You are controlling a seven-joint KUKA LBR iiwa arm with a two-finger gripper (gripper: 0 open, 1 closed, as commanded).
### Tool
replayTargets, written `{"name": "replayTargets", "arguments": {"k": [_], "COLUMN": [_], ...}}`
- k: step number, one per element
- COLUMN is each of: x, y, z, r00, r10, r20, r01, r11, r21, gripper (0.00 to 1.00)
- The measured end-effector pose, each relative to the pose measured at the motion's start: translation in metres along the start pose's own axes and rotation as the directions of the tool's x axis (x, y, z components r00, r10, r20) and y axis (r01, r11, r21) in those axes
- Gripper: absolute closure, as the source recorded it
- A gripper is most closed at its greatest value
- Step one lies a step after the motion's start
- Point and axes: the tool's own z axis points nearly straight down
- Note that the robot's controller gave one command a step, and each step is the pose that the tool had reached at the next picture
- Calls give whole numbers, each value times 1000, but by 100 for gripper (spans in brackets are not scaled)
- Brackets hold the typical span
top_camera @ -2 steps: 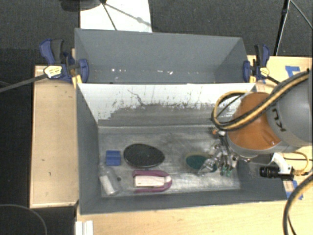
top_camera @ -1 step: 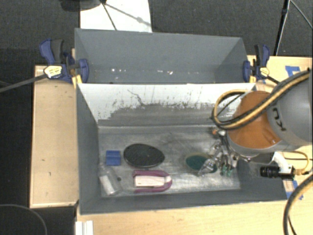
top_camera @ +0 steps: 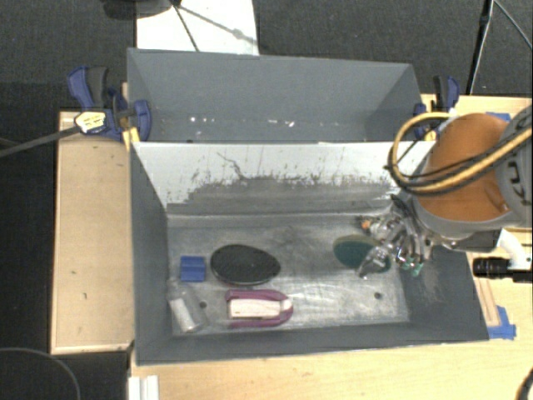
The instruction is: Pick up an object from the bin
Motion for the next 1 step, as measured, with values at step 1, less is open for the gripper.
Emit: {"name": "replayTargets", "arguments": {"k": [1], "x": [-1], "y": [0], "z": [-13], "r00": [1000], "r10": [-6], "r20": [-4], "r01": [6], "r11": [1000], "r21": [2], "gripper": [100]}}
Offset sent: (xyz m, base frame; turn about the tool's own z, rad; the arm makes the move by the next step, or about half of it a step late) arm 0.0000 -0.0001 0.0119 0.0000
